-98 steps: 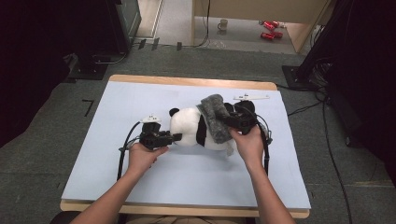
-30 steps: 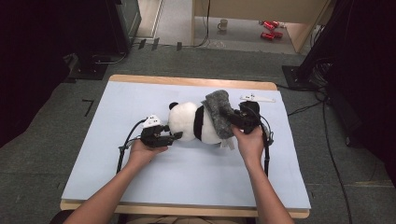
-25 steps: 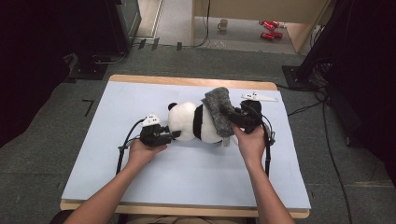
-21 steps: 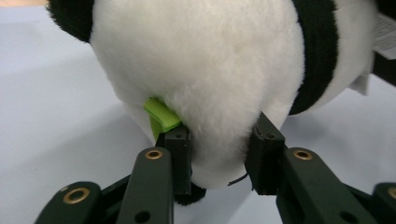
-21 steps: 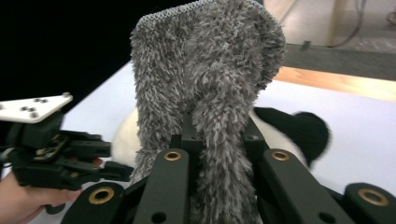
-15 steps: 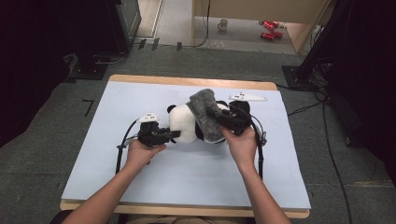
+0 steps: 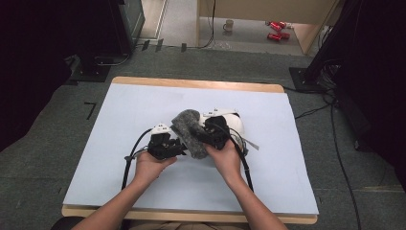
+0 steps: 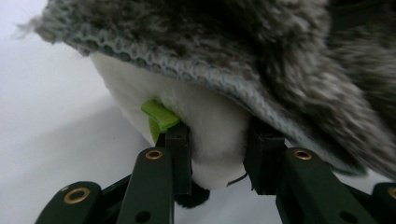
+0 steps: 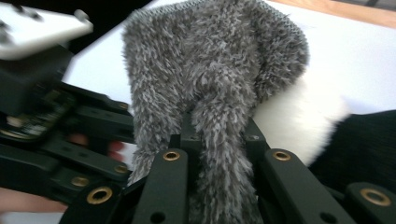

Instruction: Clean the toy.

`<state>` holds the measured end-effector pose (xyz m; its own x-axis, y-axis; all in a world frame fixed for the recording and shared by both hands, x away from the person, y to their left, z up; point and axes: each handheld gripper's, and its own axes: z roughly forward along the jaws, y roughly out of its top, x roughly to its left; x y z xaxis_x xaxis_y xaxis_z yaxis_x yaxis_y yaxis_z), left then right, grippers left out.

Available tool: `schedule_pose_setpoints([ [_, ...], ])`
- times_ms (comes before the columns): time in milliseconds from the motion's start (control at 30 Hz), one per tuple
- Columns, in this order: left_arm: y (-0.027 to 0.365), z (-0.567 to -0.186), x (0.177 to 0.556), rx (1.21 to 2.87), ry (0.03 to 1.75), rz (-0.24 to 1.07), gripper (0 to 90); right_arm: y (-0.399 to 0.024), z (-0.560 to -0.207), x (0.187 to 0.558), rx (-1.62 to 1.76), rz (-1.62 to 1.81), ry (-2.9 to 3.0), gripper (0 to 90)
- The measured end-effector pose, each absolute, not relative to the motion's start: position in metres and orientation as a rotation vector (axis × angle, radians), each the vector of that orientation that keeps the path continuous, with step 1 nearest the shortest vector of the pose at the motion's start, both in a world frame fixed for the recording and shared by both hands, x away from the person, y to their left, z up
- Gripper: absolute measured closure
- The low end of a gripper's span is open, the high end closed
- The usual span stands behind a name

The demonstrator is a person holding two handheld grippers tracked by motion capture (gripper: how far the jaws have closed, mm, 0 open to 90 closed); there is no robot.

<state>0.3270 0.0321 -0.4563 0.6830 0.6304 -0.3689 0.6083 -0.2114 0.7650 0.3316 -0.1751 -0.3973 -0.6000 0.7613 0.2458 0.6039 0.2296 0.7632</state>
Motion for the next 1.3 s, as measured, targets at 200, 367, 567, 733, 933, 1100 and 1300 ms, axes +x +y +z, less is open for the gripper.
schedule_pose_setpoints([
  [200,0.036,-0.457,0.333,1.896,0.989,0.014,67.5,-0.191,-0.399,0.337,1.32,1.229,2.276,77.1],
  [367,0.044,-0.45,0.339,1.896,0.977,0.02,68.3,-0.209,-0.394,0.339,1.345,1.225,2.229,77.5],
  [567,0.051,-0.455,0.346,1.886,0.976,0.008,68.5,-0.226,-0.391,0.343,1.4,1.244,2.193,77.5],
  [733,0.053,-0.458,0.35,1.878,0.979,-0.004,68.4,-0.234,-0.388,0.344,1.424,1.252,2.175,77.6],
  [933,0.053,-0.457,0.352,1.885,0.971,-0.005,68.5,-0.248,-0.385,0.343,1.455,1.262,2.151,77.5],
  [1100,0.053,-0.455,0.354,1.892,0.975,-0.012,68.5,-0.259,-0.383,0.342,1.485,1.257,2.123,77.5],
  [1300,0.052,-0.454,0.356,1.895,0.969,-0.016,68.5,-0.278,-0.384,0.341,1.553,1.272,2.086,77.5],
])
